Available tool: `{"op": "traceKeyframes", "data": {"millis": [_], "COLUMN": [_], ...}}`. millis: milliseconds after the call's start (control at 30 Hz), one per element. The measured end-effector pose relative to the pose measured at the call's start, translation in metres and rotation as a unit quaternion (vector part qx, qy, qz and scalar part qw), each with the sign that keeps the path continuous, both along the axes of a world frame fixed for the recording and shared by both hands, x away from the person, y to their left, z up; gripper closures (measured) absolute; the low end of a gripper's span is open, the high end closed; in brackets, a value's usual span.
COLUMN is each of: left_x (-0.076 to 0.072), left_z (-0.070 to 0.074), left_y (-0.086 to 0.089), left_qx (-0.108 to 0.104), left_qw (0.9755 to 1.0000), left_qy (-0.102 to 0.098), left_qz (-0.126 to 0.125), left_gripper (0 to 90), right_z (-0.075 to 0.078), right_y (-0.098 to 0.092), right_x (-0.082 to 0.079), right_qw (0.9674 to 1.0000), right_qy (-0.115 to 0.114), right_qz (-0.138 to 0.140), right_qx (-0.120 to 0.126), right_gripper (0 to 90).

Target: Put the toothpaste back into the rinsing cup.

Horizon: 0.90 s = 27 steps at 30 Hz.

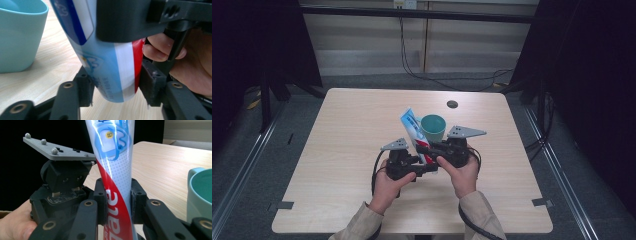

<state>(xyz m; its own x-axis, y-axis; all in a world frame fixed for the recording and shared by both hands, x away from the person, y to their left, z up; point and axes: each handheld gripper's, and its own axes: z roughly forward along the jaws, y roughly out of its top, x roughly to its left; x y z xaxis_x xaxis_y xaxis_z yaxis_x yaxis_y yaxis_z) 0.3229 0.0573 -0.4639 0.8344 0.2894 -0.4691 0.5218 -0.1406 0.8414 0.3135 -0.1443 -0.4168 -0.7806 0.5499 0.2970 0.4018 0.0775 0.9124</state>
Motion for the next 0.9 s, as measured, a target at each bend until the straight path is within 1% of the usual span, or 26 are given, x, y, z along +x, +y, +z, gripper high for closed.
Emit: {"op": "traceKeyframes", "data": {"millis": [33,100,133,167,200,233,267,300,333,367,433,500,567,600,633,667,733,767,800,833,867,900], "left_x": [-0.001,-0.002,-0.003,-0.003,-0.004,-0.005,-0.006,-0.006,-0.007,-0.009,-0.010,-0.010,-0.011,-0.011,-0.011,-0.011,-0.012,-0.012,-0.013,-0.014,-0.014,-0.013], "left_z": [0.001,0.003,0.005,0.005,0.006,0.007,0.008,0.008,0.007,0.006,0.005,0.005,0.006,0.007,0.007,0.007,0.006,0.005,0.004,0.004,0.004,0.002], "left_y": [0.000,0.000,0.000,0.000,0.000,0.000,-0.001,-0.001,-0.002,-0.004,-0.006,-0.007,-0.008,-0.008,-0.008,-0.008,-0.009,-0.010,-0.011,-0.012,-0.012,-0.010], "left_qx": [0.002,0.020,0.026,0.026,0.035,0.048,0.056,0.056,0.068,0.082,0.088,0.097,0.106,0.112,0.115,0.116,0.127,0.133,0.143,0.146,0.146,0.135], "left_qw": [1.0000,0.9996,0.9994,0.9994,0.9990,0.9982,0.9976,0.9976,0.9966,0.9952,0.9944,0.9933,0.9919,0.9911,0.9906,0.9905,0.9886,0.9875,0.9857,0.9850,0.9850,0.9870], "left_qy": [-0.002,-0.018,-0.021,-0.021,-0.029,-0.034,-0.039,-0.039,-0.044,-0.051,-0.053,-0.057,-0.064,-0.066,-0.067,-0.067,-0.073,-0.075,-0.079,-0.081,-0.081,-0.076], "left_qz": [0.001,-0.002,-0.003,-0.003,-0.004,-0.006,-0.009,-0.009,-0.014,-0.018,-0.023,-0.026,-0.028,-0.030,-0.032,-0.032,-0.035,-0.038,-0.042,-0.044,-0.044,-0.042], "left_gripper": [54.1,54.7,54.9,55.1,55.1,55.4,55.5,55.5,55.5,55.6,55.6,55.7,55.7,55.7,55.7,55.7,55.7,55.7,55.7,55.7,55.7,55.6], "right_z": [0.000,-0.001,-0.001,-0.001,-0.001,-0.001,-0.001,-0.001,0.000,0.005,0.009,0.013,0.016,0.017,0.017,0.018,0.018,0.018,0.018,0.019,0.019,0.021], "right_y": [0.000,-0.001,-0.002,-0.003,-0.003,-0.004,-0.005,-0.005,-0.006,-0.009,-0.009,-0.009,-0.010,-0.010,-0.010,-0.010,-0.010,-0.009,-0.008,-0.007,-0.007,-0.006], "right_x": [0.000,-0.001,-0.001,-0.001,-0.001,-0.002,-0.002,-0.002,-0.002,-0.002,-0.002,0.000,0.001,0.003,0.004,0.006,0.007,0.008,0.008,0.010,0.010,0.008], "right_qw": [1.0000,1.0000,0.9999,0.9999,0.9999,0.9998,0.9998,0.9998,0.9997,0.9995,0.9998,0.9999,1.0000,0.9999,0.9998,0.9998,0.9997,0.9996,0.9995,0.9992,0.9992,0.9998], "right_qy": [-0.001,-0.001,0.000,0.001,0.001,0.006,0.005,0.005,-0.001,0.001,0.000,0.006,0.003,0.008,0.014,0.016,0.019,0.021,0.020,0.027,0.027,0.015], "right_qz": [0.001,0.004,0.006,0.009,0.009,0.013,0.013,0.013,0.010,0.007,0.007,0.004,0.007,0.010,0.012,0.012,0.015,0.013,0.014,0.016,0.016,0.004], "right_qx": [0.002,0.005,0.008,0.011,0.011,0.015,0.015,0.015,0.021,0.031,0.016,0.008,0.001,0.002,0.003,0.002,0.007,0.014,0.017,0.023,0.023,0.009], "right_gripper": [72.4,71.7,71.3,70.8,70.8,68.7,65.9,65.9,62.4,57.8,54.0,49.7,49.2,48.1,46.2,44.9,43.7,42.5,42.3,44.9,44.9,54.0]}}
